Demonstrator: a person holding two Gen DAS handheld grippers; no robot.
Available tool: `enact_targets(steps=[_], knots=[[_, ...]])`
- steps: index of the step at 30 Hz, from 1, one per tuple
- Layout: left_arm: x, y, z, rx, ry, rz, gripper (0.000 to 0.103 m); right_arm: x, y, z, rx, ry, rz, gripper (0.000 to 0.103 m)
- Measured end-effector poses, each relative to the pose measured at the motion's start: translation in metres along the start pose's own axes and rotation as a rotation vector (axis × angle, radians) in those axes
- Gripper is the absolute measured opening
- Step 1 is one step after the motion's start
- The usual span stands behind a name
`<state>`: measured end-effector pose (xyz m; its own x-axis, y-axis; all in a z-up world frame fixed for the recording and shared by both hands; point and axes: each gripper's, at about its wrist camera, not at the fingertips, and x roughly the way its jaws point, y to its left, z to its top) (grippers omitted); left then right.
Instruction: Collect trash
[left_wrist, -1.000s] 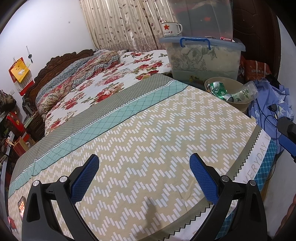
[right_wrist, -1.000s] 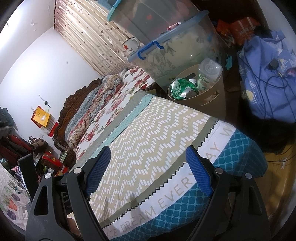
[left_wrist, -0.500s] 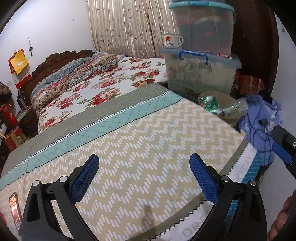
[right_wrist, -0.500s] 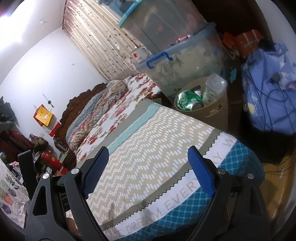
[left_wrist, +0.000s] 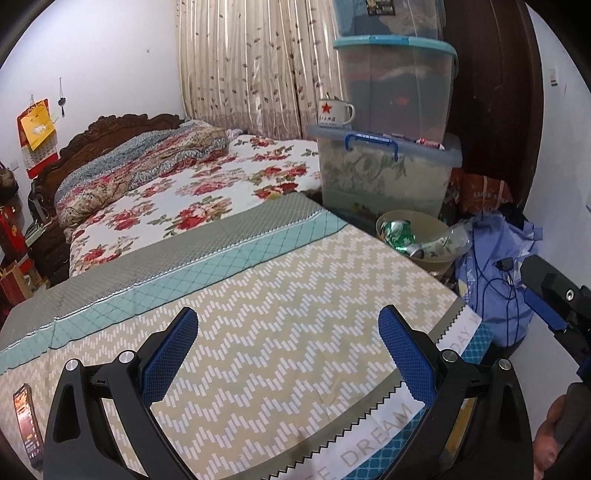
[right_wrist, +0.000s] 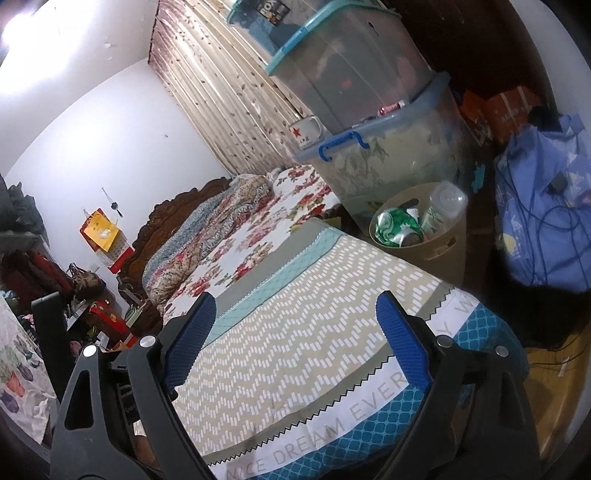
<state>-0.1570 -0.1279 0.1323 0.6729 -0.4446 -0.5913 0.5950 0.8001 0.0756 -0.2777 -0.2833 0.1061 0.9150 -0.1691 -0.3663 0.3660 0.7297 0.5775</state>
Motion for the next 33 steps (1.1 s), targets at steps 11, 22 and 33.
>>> enact_targets(steps=[11, 22, 33], knots=[[-0.009, -0.001, 0.005, 0.009, -0.036, 0.033, 0.094, -0.001, 0.002, 0.002, -0.015, -0.007, -0.011, 0.089], [-0.004, 0.001, 0.006, 0.020, -0.030, 0.037, 0.094, 0.003, -0.002, 0.001, -0.006, 0.014, -0.013, 0.089], [0.009, -0.004, 0.003, 0.032, 0.015, 0.018, 0.094, 0.012, -0.006, 0.000, 0.005, 0.044, -0.025, 0.091]])
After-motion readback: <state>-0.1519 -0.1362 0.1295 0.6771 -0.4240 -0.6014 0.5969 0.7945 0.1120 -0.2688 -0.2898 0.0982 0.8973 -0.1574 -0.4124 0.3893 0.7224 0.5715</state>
